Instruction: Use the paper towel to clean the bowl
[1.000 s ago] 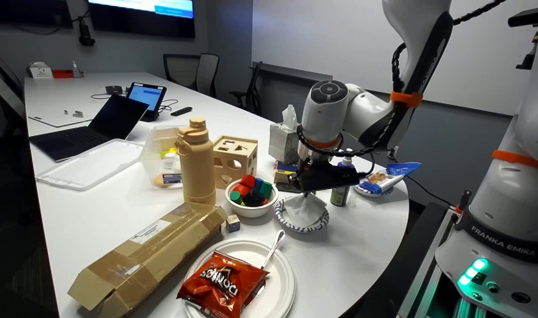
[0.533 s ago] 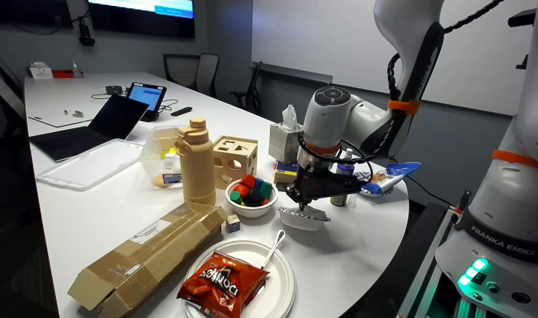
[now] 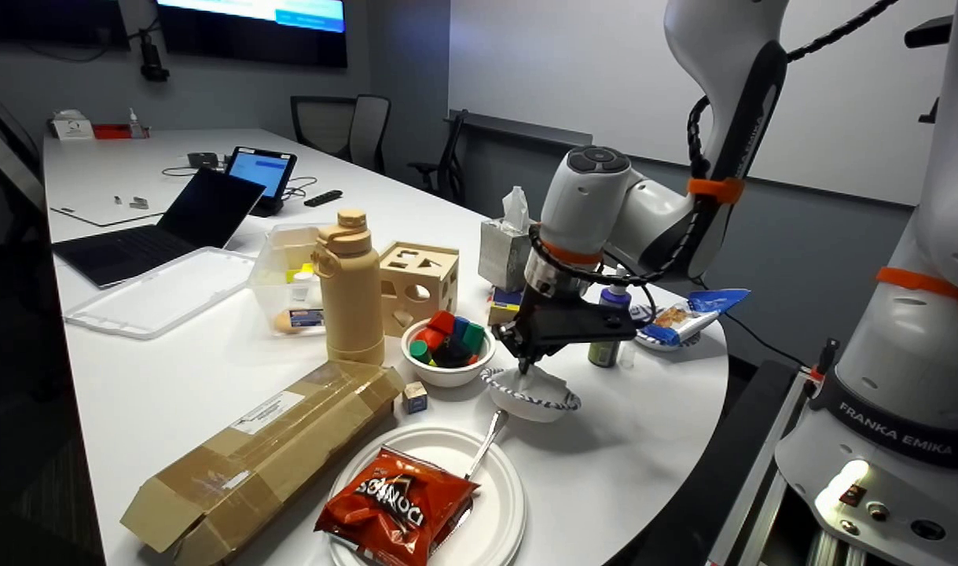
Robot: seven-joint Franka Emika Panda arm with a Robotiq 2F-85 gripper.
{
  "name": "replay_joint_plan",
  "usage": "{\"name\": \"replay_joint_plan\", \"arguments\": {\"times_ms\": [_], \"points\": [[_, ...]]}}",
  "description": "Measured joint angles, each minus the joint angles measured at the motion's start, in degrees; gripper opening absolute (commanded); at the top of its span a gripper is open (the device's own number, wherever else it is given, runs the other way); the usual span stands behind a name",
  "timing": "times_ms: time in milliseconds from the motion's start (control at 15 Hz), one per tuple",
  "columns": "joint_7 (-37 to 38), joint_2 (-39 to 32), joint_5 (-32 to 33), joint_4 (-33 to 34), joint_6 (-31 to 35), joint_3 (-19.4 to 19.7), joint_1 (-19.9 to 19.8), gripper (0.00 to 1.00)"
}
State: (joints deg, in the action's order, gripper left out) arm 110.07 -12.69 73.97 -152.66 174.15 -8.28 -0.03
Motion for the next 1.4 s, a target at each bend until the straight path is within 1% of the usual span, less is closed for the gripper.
{"name": "replay_joint_plan", "arguments": {"times_ms": [533,867,1000,1200,1400], "points": [[0.1,1.3,-0.3,-0.6,0.4,0.0,0.0,0.01],[-0.1,4.2,-0.3,-1.9,3.2,-0.7,0.0,0.01],[-1.2,4.8,-0.7,-3.0,4.4,-0.9,0.0,0.01],[-5.1,3.8,-3.2,-5.0,4.9,-1.3,-0.2,0.01],[-8.0,0.2,-5.5,-5.1,4.5,-2.5,-1.1,0.01]]}}
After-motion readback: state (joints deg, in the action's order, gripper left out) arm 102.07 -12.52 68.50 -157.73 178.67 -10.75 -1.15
